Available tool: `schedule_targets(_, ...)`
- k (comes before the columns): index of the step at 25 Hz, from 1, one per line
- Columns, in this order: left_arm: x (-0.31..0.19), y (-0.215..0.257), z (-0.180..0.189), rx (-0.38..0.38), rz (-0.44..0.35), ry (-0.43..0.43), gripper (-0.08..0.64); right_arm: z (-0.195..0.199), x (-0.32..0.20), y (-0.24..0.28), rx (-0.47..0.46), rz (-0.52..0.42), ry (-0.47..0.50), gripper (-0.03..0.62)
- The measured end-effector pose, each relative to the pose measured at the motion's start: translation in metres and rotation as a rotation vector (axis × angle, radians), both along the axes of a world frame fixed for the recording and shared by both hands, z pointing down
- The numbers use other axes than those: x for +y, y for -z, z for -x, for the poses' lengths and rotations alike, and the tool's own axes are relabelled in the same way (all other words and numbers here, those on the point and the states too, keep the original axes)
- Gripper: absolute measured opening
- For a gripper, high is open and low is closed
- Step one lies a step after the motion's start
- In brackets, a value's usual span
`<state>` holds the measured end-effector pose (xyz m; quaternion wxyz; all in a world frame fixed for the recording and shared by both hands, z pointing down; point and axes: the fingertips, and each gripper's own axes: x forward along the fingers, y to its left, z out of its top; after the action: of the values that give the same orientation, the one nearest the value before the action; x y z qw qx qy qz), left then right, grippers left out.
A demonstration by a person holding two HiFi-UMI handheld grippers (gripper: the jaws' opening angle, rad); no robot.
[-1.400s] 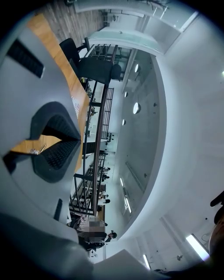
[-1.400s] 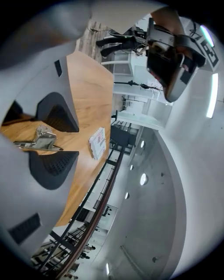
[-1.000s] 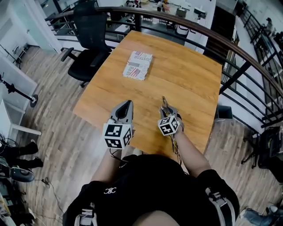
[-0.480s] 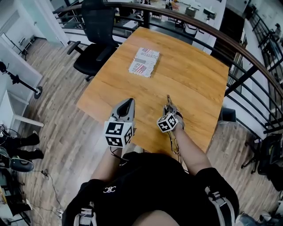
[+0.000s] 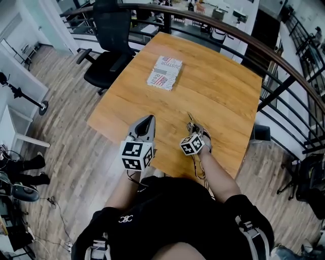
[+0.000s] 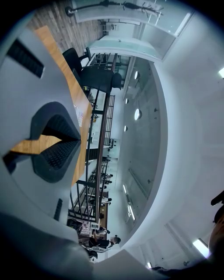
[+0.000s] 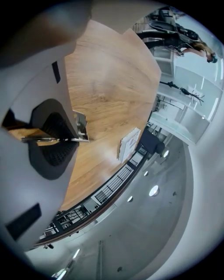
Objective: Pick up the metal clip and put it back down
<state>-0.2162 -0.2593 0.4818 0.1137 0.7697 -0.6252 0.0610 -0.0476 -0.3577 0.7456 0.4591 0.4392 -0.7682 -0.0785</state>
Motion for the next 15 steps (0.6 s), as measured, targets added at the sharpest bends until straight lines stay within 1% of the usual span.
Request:
schedule_targets(1, -0.001, -0.001, -0.001, 0.001, -0.001, -0.004, 0.014, -0.001, 0.000, 0.002, -0.009, -0.002, -0.002, 0.021)
schedule_targets(4, -0.002, -0.002, -0.004, 0.004, -0.005, -0.018, 0.014, -0.004, 0.002, 0.005, -0.035, 0.010, -0.012, 0.020)
schedule_targets(7, -0.003, 0.000, -0.008, 0.005, -0.009, -0.038, 0.014, -0.010, 0.005, 0.015, -0.058, -0.006, -0.033, 0.020)
schedule_targets(11, -0.004, 0.004, -0.013, 0.012, -0.013, -0.059, 0.014, -0.016, 0.007, 0.046, -0.107, -0.058, -0.051, 0.020)
schedule_targets(15, -0.003, 0.007, -0.023, 0.016, -0.018, -0.092, 0.014, -0.025, 0.008, 0.093, -0.209, -0.131, -0.082, 0.020)
